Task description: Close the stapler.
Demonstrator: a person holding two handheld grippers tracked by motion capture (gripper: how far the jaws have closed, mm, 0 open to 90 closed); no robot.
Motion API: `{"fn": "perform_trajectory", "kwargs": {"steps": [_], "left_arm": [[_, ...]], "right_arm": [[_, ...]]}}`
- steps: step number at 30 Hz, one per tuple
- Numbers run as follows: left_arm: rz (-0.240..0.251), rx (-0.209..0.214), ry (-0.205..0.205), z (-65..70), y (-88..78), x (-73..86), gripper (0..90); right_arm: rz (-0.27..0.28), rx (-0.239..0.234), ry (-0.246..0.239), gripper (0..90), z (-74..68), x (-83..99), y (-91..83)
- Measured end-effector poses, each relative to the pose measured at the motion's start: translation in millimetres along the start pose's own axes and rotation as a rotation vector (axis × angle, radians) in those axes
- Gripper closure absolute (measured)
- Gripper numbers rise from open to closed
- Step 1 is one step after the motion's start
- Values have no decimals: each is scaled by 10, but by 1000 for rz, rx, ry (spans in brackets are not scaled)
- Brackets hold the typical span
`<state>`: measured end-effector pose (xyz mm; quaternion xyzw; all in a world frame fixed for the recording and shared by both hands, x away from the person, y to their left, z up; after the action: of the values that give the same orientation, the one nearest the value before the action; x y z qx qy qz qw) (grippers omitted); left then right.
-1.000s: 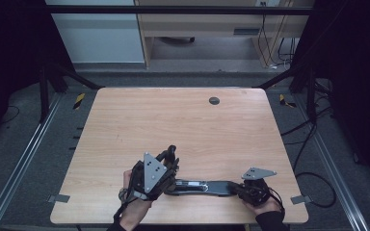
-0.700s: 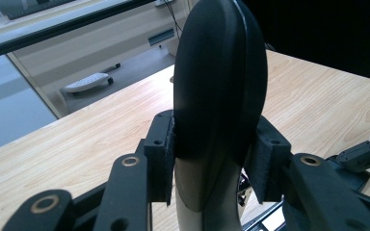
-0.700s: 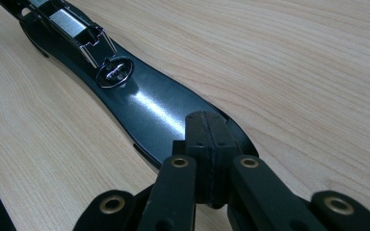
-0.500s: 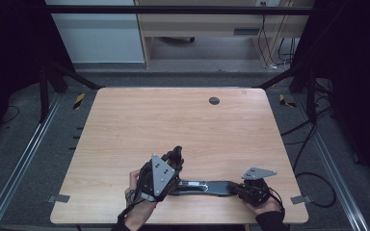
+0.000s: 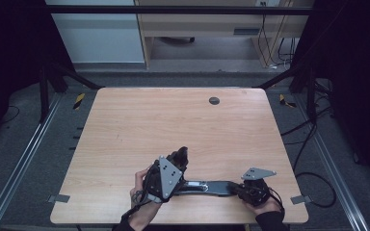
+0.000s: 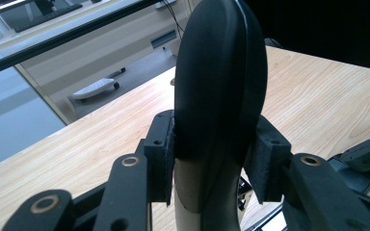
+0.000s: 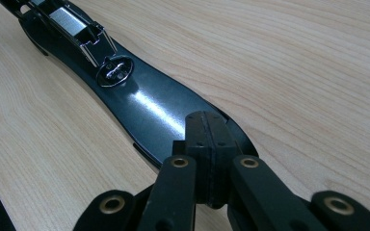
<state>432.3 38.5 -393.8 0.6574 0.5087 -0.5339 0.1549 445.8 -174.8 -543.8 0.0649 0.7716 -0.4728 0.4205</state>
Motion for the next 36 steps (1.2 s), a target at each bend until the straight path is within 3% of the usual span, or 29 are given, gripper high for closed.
{"fn": "perform_trajectory", "kwargs": {"steps": [6, 23, 32, 36], "left_arm": [[-4, -2, 13, 44, 25, -17, 578], [-17, -29, 99, 253, 137, -68, 570], [-19, -25, 117, 312, 174, -75, 566], [-26, -25, 150, 409, 226, -84, 559]], "right_arm": [[-2, 0, 2, 900, 1, 4, -4], [1, -14, 10, 900, -5, 6, -6], [-1, -12, 2, 900, -9, 1, 4], [-4, -13, 1, 900, -13, 4, 0]]}}
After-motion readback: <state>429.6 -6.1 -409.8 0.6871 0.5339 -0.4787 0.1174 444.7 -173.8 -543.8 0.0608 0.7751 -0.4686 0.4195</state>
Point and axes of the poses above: each handheld gripper's, and its own axes: y roughly forward along the jaws, x roughly out of its underside, z roughly to its right, the point moved 8 cm from there along y, roughly forward along the jaws, and after that the axes turned 6 degrees about y, right-handed, at the moved point
